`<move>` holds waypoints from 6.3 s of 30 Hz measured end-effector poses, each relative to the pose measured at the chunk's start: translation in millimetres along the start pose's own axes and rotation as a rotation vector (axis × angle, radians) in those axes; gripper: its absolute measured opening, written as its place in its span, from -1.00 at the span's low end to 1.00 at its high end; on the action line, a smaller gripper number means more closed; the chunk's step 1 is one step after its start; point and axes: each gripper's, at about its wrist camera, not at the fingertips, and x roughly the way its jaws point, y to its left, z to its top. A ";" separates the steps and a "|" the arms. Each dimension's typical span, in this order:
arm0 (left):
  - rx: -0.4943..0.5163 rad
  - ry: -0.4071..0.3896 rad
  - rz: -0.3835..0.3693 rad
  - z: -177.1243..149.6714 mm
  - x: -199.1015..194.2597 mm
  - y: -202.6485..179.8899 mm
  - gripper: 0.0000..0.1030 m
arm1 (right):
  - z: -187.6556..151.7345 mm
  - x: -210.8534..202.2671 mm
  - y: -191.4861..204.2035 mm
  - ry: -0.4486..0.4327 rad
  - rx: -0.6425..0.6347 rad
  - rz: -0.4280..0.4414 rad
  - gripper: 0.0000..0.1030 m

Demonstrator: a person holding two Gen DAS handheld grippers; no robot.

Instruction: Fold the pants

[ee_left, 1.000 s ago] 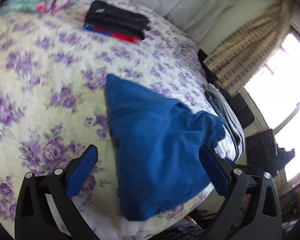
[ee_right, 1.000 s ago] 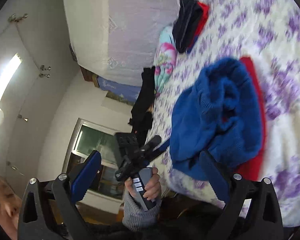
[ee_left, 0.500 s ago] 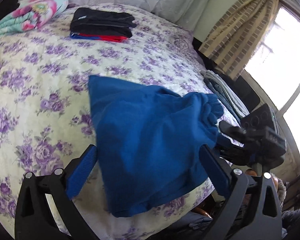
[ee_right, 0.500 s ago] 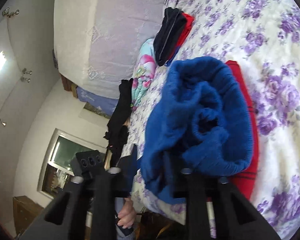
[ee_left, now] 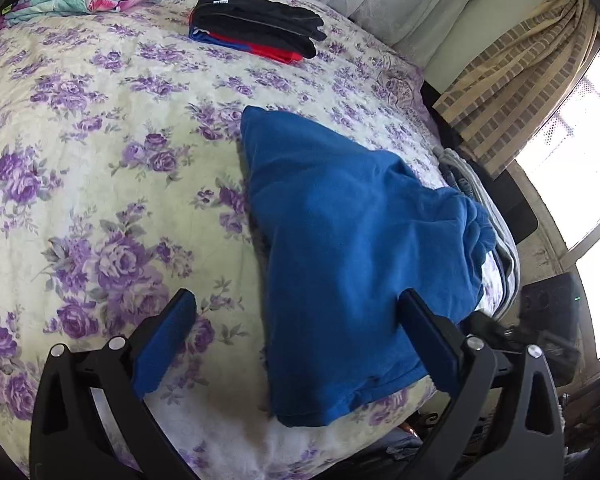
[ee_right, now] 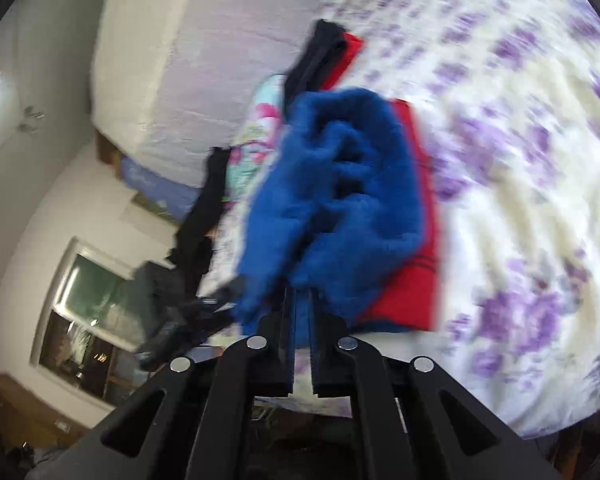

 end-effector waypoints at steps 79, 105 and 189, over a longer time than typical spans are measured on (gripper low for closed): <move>0.033 0.059 -0.147 32.6 45.7 -0.1 0.91 | 59.8 45.4 -30.3 0.095 -0.009 -0.114 0.90; 0.041 -0.084 -0.207 133.2 12.8 -6.3 -0.23 | 156.9 70.7 13.6 -0.025 -0.104 0.012 -0.06; 0.145 -0.434 0.730 260.8 71.4 6.9 0.91 | 238.2 232.9 90.6 -0.479 -0.751 -0.651 0.93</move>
